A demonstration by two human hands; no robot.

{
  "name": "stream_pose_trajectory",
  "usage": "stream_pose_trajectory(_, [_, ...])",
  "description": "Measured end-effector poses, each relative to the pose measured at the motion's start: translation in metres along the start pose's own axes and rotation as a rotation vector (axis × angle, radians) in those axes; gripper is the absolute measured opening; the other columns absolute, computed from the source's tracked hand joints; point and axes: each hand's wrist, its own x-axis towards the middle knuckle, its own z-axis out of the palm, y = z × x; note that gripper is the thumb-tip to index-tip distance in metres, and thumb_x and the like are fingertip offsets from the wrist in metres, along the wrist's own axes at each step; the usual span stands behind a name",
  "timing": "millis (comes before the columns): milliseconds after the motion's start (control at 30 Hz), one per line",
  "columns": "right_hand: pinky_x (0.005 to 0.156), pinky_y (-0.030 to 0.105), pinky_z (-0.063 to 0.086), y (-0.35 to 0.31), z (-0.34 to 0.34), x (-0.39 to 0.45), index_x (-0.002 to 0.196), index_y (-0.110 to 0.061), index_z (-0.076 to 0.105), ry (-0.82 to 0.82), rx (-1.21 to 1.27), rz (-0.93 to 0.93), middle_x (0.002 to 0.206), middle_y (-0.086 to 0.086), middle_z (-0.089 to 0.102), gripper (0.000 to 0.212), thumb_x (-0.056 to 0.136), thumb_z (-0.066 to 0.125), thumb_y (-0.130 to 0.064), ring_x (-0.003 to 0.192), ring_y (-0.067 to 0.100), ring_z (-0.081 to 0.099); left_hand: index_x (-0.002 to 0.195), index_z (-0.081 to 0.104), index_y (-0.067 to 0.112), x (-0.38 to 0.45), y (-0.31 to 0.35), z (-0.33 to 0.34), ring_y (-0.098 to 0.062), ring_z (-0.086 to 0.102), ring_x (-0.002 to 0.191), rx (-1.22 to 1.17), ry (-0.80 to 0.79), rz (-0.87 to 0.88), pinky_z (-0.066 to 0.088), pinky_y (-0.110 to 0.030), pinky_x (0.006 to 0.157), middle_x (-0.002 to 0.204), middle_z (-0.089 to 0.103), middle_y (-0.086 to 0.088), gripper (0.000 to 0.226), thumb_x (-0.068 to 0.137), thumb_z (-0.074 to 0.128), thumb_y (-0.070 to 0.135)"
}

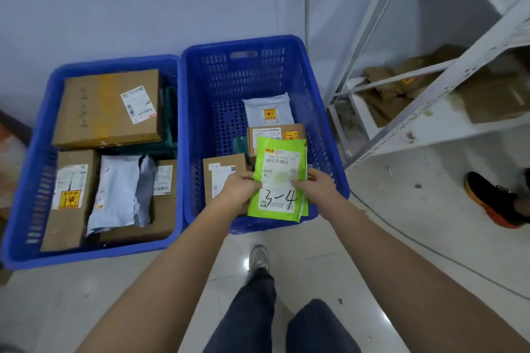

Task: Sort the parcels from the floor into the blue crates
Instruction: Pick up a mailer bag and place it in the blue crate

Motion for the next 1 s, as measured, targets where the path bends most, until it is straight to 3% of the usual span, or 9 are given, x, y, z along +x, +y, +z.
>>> stream_pose_trajectory(33, [0.085,0.037,0.052,0.001,0.003,0.007,0.115,-0.004,0.062,0.005,-0.006,0.010,0.118,0.015,0.064,0.032,0.084,0.063,0.002,0.104,0.031,0.063,0.105,0.062,0.001,0.007,0.002,-0.001,-0.022,0.061,0.077,0.019,-0.004,-0.011,0.054,-0.022,0.053,0.101,0.064,-0.016,0.023,0.087,0.051,-0.009])
stream_pose_trajectory(167, [0.090,0.041,0.052,0.003,0.008,0.032,0.116,-0.005,0.062,0.046,-0.093,0.001,0.117,0.016,0.064,0.032,0.085,0.064,-0.002,0.104,0.031,0.063,0.120,0.058,-0.002,0.040,0.003,0.001,-0.030,0.062,0.101,0.086,-0.010,-0.053,0.051,-0.033,0.085,0.120,0.062,-0.021,0.031,0.090,0.052,-0.001])
stream_pose_trajectory(267, [0.090,0.040,0.052,0.005,0.003,0.052,0.115,-0.005,0.062,0.066,-0.170,-0.025,0.113,0.012,0.065,0.029,0.086,0.063,-0.003,0.102,0.027,0.062,0.126,0.055,0.003,0.062,-0.001,0.011,-0.031,0.058,0.114,0.077,-0.051,-0.100,0.048,-0.038,0.096,0.126,0.060,-0.017,0.035,0.092,0.052,0.005])
stream_pose_trajectory(367, [0.085,0.036,0.052,0.010,-0.005,0.072,0.108,-0.007,0.063,0.079,-0.211,-0.021,0.102,0.008,0.064,0.022,0.086,0.063,-0.004,0.093,0.022,0.060,0.125,0.055,0.007,0.081,-0.007,0.022,-0.028,0.058,0.112,0.054,-0.080,-0.131,0.048,-0.031,0.083,0.125,0.060,-0.015,0.032,0.094,0.050,0.008])
stream_pose_trajectory(533, [0.089,0.037,0.052,0.020,-0.009,0.108,0.110,-0.008,0.067,0.071,-0.259,0.040,0.104,0.007,0.066,0.029,0.082,0.068,-0.005,0.094,0.022,0.062,0.112,0.057,0.011,0.117,-0.022,0.035,-0.015,0.058,0.069,0.025,-0.088,-0.174,0.048,-0.019,0.051,0.098,0.062,-0.012,0.023,0.093,0.049,0.002])
stream_pose_trajectory(700, [0.091,0.040,0.052,0.039,-0.009,0.136,0.111,-0.006,0.069,0.068,-0.335,0.095,0.109,0.012,0.069,0.029,0.082,0.068,-0.005,0.101,0.026,0.063,0.095,0.055,0.010,0.151,-0.042,0.044,-0.018,0.052,0.068,0.131,-0.139,-0.258,0.040,-0.024,0.056,0.072,0.057,-0.005,0.013,0.090,0.051,-0.001])
stream_pose_trajectory(867, [0.083,0.032,0.049,0.062,-0.004,0.159,0.126,-0.010,0.053,-0.110,-0.638,0.095,0.121,0.014,0.061,0.037,0.091,0.053,-0.003,0.106,0.030,0.058,0.108,0.060,0.009,0.181,-0.060,0.050,-0.019,0.059,0.085,0.148,-0.204,-0.330,0.052,-0.024,0.065,0.106,0.063,-0.009,0.028,0.089,0.048,-0.007])
stream_pose_trajectory(933, [0.089,0.039,0.050,0.067,-0.004,0.167,0.130,-0.014,0.048,-0.171,-0.754,0.078,0.123,0.013,0.060,0.041,0.090,0.053,-0.006,0.108,0.030,0.057,0.110,0.061,0.003,0.190,-0.065,0.054,-0.025,0.061,0.097,0.188,-0.231,-0.344,0.056,-0.034,0.074,0.118,0.063,-0.016,0.033,0.084,0.048,-0.013])
stream_pose_trajectory(1000, [0.088,0.042,0.051,0.070,-0.003,0.175,0.129,-0.016,0.049,-0.158,-0.886,0.065,0.121,0.011,0.060,0.040,0.090,0.054,-0.010,0.108,0.030,0.058,0.114,0.060,-0.001,0.199,-0.068,0.059,-0.032,0.059,0.109,0.245,-0.239,-0.361,0.051,-0.046,0.092,0.121,0.061,-0.020,0.037,0.080,0.052,-0.014])
